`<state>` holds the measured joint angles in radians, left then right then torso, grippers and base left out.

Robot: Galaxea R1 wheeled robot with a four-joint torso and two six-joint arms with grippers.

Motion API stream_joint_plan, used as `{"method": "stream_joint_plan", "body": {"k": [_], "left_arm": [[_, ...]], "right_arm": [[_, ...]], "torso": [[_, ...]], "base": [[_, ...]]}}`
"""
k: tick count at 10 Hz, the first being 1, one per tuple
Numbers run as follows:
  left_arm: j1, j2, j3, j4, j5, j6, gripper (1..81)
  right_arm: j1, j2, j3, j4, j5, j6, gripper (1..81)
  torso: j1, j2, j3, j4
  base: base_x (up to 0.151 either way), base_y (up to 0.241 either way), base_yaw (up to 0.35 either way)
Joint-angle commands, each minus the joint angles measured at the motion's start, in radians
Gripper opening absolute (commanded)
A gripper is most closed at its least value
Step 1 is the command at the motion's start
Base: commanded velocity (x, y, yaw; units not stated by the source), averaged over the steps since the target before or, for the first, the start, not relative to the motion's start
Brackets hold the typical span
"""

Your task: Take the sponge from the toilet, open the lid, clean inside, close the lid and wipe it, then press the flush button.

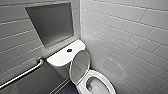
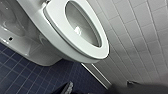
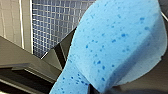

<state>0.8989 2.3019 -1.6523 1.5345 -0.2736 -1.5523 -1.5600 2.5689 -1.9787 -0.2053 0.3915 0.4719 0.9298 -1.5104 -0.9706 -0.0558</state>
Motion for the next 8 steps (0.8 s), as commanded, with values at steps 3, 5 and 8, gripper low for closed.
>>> {"method": "stream_joint_plan", "body": {"k": [3, 5, 8], "left_arm": [[0.212, 0.013, -0.006, 0.211, 0.2, -0.038, 81.1], [0.3, 0.065, -0.104, 0.211, 0.2, -0.038, 81.1], [0.396, 0.16, -0.285, 0.207, 0.195, -0.04, 81.1]], "right_arm": [[0.01, -0.025, 0.012, -0.04, -0.051, -0.003, 1.0], [0.011, -0.023, 0.014, -0.048, -0.051, -0.003, 1.0], [0.017, -0.013, 0.009, -0.057, -0.051, -0.003, 1.0]], "torso": [[0.0, 0.0, 0.0, 0.0], [0.0, 0.0, 0.0, 0.0], [0.0, 0.0, 0.001, 0.0]], "base": [[0.0, 0.0, 0.0], [0.0, 0.0, 0.0], [0.0, 0.0, 0.0]]}}
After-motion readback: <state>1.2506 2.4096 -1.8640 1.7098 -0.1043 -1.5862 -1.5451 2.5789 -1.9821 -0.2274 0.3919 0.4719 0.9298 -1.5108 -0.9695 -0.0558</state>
